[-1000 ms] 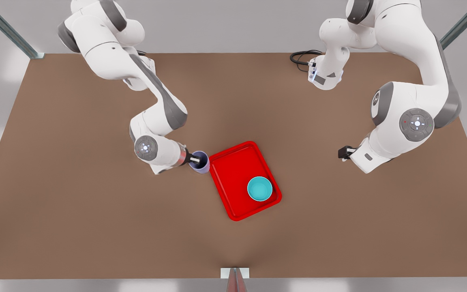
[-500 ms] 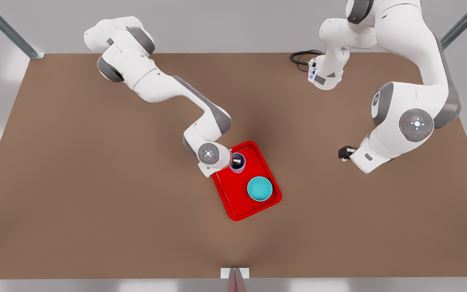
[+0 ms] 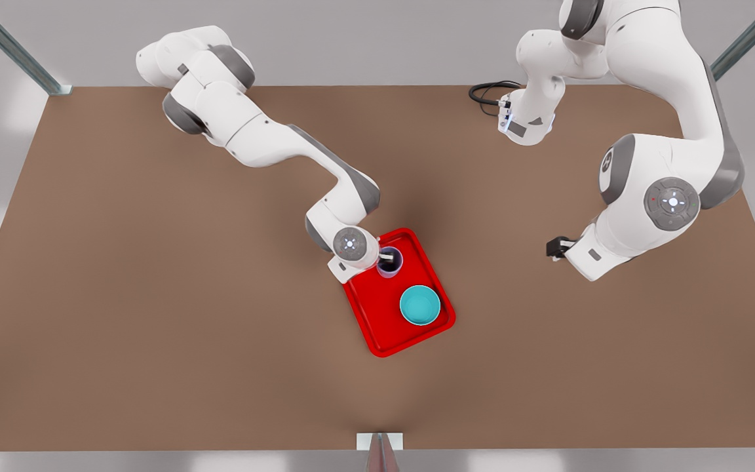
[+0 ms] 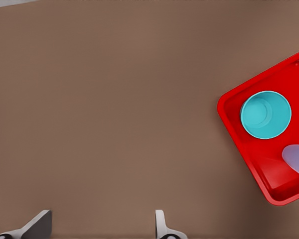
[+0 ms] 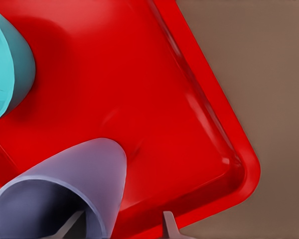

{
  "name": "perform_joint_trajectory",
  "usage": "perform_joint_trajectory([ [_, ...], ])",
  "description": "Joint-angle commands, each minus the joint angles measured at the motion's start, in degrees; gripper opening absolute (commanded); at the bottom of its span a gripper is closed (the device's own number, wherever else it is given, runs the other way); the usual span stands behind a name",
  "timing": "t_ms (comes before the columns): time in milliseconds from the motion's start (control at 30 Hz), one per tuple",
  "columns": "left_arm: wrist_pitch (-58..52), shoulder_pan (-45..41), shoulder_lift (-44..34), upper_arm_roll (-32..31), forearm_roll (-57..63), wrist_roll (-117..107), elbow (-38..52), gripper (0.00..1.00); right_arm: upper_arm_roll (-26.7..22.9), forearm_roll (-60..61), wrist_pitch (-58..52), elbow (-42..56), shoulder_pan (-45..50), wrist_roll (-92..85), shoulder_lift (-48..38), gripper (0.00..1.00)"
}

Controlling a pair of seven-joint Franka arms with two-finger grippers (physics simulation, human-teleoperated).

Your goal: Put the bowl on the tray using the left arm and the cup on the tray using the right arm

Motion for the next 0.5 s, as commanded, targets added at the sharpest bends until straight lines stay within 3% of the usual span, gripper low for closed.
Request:
perform_joint_trajectory([
  [0,0.0,0.0,0.0,0.0,0.0,0.0,0.0,1.00,0.0,0.0,0.0,0.0,0.0,0.0,0.0,1.00],
  [133,0.0,0.0,0.0,0.0,0.0,0.3,0.0,1.00,0.6,7.9,-1.1,0.1,-3.6,-2.3,-3.3,1.00],
  [167,-0.2,0.0,2.7,0.1,-1.7,-0.2,-1.2,1.00,0.6,7.9,-5.8,0.2,-6.9,-4.1,-6.2,1.00],
  [200,-1.5,0.8,2.4,0.8,-7.9,-0.2,-1.1,1.00,0.5,7.7,-10.6,0.0,-11.8,-8.0,-10.5,1.00],
  [333,-2.5,1.0,1.2,0.7,-8.1,-0.1,0.2,1.00,-0.3,-5.2,-16.2,-10.6,-27.4,-16.3,-32.4,1.00],
  [400,-2.5,1.0,1.2,0.6,-7.3,-0.1,0.2,1.00,-10.6,-1.6,-22.1,-15.8,-27.0,-26.4,-41.8,1.00],
  [467,-2.5,1.0,1.2,0.6,-7.3,-0.1,0.2,1.00,-18.3,1.0,-29.2,-13.1,-26.8,-39.0,-42.5,1.00],
])
